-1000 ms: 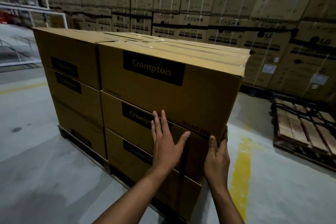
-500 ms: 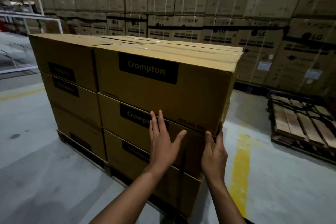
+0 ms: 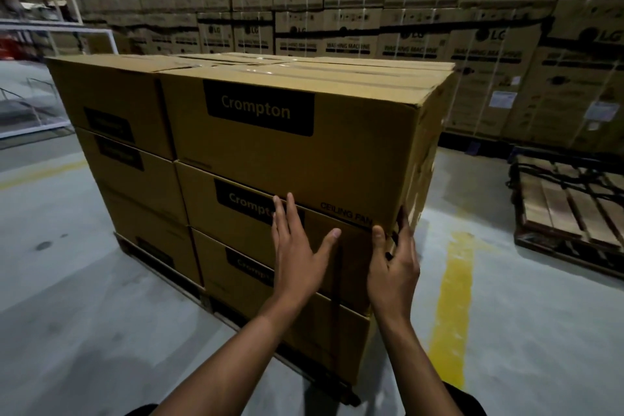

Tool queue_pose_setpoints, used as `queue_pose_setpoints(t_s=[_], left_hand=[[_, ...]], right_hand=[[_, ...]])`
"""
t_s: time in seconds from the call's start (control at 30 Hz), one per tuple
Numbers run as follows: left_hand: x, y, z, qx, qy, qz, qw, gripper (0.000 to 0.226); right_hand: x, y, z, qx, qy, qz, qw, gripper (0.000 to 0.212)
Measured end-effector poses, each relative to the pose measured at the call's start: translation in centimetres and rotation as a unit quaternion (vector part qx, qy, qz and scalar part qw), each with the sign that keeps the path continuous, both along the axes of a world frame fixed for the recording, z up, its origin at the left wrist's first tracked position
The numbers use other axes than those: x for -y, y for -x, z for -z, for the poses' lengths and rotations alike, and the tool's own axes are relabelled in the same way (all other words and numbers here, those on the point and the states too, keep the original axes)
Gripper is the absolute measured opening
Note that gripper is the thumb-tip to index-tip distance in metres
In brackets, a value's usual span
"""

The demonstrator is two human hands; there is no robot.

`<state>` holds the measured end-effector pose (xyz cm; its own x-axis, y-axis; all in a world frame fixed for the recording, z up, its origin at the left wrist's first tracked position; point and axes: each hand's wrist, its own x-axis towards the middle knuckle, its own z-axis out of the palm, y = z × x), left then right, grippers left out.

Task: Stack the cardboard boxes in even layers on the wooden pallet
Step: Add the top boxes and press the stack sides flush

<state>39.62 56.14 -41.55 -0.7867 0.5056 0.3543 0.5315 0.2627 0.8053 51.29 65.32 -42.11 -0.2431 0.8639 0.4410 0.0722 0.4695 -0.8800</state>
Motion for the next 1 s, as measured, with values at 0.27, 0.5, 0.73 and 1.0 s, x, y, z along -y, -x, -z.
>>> queue_pose_setpoints(t_s=[0.27,0.5,0.73,1.0], left_hand=[[-0.6,-0.3,0.5,-0.014,0.002,-0.031,0.999,0.110],[-0.2,0.2,1.6,-0.024,0.020,-0.052,0.998,0.105],[-0.5,1.7,1.1,-0.024,-0.012,-0.073,0.997,0.099],[-1.2,2.3,1.6,-0.031,-0.028,-0.050,0.998,0.097]], right_hand=[[-0.1,0.0,0.8,-0.032,-0.005,-0.017,0.999,0.068],[-0.4,1.3,1.7,-0.062,-0.005,-0.032,0.998,0.074],[-0.4,2.6,2.1,-0.082,-0.011,-0.015,0.997,0.072],[-0.4,3.3,2.0,-0.084,-0.016,0.012,0.996,0.067]])
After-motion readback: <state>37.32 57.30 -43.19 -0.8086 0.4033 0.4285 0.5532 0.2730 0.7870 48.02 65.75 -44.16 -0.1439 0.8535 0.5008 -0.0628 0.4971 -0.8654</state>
